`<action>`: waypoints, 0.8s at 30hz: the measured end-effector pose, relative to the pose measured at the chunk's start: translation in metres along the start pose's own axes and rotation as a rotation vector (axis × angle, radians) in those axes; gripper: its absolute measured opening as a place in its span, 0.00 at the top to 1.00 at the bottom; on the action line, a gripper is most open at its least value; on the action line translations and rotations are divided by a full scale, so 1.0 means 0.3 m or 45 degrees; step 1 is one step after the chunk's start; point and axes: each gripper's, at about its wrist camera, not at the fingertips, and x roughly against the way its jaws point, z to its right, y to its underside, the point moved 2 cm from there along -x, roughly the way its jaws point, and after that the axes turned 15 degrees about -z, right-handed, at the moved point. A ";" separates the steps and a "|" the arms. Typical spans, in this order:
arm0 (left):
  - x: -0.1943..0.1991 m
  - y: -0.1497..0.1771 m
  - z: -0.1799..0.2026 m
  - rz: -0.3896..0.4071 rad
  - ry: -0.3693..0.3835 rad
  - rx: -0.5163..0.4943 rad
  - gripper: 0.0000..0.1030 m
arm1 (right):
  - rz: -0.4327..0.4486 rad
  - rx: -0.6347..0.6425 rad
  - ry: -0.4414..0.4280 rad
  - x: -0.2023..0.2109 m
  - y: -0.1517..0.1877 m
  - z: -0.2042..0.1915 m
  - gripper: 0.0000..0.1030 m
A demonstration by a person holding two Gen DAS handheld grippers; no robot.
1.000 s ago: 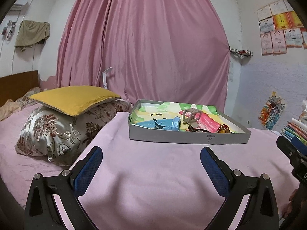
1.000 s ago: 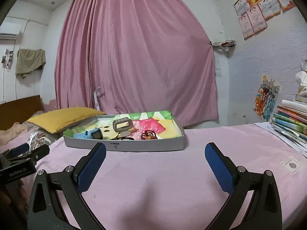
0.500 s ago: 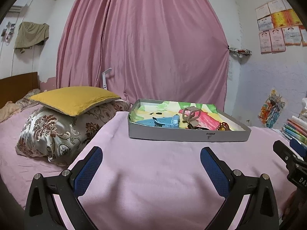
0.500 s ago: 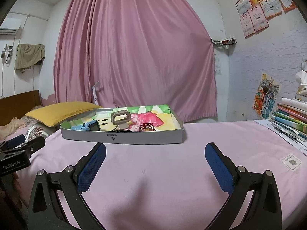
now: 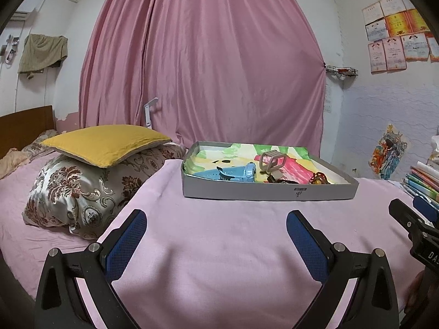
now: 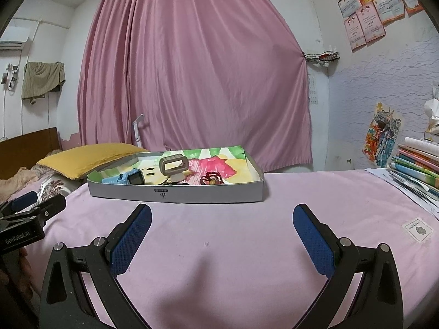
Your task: Organize jewelry
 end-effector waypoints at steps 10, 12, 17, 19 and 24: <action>-0.004 0.000 -0.002 -0.001 -0.001 -0.012 0.01 | -0.008 0.001 -0.004 -0.005 0.006 -0.007 0.02; -0.004 0.000 -0.003 0.000 -0.001 -0.014 0.01 | -0.009 0.000 -0.004 -0.005 0.006 -0.007 0.02; -0.004 0.000 -0.003 -0.003 0.001 -0.011 0.01 | -0.009 0.001 -0.005 -0.004 0.007 -0.009 0.02; -0.004 0.000 -0.002 -0.002 -0.001 -0.014 0.01 | -0.010 0.000 -0.005 -0.004 0.006 -0.009 0.02; -0.004 -0.001 -0.002 -0.002 -0.002 -0.013 0.01 | -0.010 0.000 -0.005 -0.004 0.005 -0.009 0.02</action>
